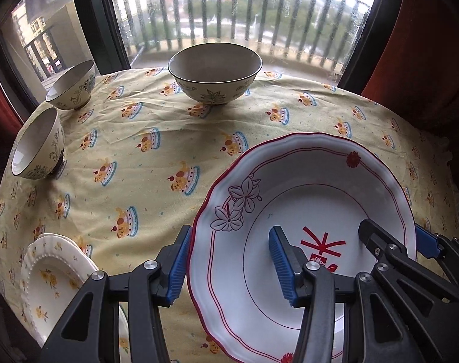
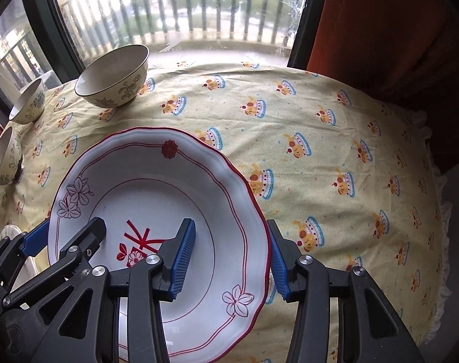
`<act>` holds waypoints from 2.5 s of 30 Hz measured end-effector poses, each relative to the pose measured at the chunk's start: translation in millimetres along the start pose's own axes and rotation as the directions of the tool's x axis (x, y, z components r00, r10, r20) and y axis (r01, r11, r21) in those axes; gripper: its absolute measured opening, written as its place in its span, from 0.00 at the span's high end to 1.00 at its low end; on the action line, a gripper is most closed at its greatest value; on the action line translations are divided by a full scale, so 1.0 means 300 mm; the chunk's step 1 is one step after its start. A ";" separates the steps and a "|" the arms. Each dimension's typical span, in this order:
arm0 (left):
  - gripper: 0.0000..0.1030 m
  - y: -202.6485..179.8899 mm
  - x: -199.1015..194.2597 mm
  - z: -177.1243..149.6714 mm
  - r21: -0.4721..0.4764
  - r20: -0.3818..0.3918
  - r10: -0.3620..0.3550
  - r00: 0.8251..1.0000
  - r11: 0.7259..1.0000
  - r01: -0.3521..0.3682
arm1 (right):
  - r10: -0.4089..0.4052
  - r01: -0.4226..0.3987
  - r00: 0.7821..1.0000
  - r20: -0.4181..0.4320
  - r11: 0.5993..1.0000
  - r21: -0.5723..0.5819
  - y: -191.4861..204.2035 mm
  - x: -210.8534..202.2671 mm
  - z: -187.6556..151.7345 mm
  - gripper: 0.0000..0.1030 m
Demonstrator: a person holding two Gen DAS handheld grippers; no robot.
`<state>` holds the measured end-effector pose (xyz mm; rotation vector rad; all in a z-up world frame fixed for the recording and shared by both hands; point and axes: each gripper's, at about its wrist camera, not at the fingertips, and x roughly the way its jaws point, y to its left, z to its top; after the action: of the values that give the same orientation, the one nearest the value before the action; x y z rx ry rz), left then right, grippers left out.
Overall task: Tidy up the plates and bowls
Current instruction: 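Carry the red-rimmed dish with both grippers over the plate stack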
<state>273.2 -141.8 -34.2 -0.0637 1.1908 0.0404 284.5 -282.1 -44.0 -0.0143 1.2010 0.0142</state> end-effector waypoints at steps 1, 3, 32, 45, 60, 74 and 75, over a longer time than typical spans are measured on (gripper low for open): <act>0.50 0.026 -0.015 -0.003 -0.003 0.004 -0.004 1.000 1.000 0.004 | -0.003 0.003 1.000 0.003 1.000 0.004 0.020 -0.017 -0.005 0.50; 0.50 0.072 -0.044 -0.010 0.000 0.014 -0.006 1.000 1.000 0.006 | -0.007 0.007 1.000 0.011 1.000 0.011 0.065 -0.048 -0.017 0.50; 0.50 0.652 -0.141 -0.220 0.028 -0.032 0.000 0.999 1.000 0.001 | 0.002 -0.001 1.000 -0.024 1.000 0.026 0.669 -0.167 -0.235 0.50; 0.51 0.724 -0.087 -0.300 0.059 -0.074 0.035 0.997 0.998 -0.030 | 0.006 -0.004 0.996 -0.089 1.000 0.026 0.774 -0.079 -0.321 0.51; 0.49 0.724 -0.089 -0.304 0.084 -0.050 0.032 0.998 0.996 -0.028 | 0.046 -0.044 0.998 -0.032 0.997 0.071 0.723 -0.144 -0.321 0.54; 0.48 0.753 -0.109 -0.309 0.105 -0.045 0.095 0.994 0.990 -0.089 | 0.063 -0.061 0.997 -0.041 0.998 0.028 0.756 -0.131 -0.327 0.78; 0.48 0.761 -0.103 -0.308 0.098 -0.054 0.101 0.993 0.991 -0.095 | 0.055 -0.054 0.998 -0.039 0.998 0.017 0.771 -0.130 -0.329 0.78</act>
<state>161.2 79.5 -46.1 0.0778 1.2526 0.0684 174.1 -52.9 -44.0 0.0324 1.2412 0.0527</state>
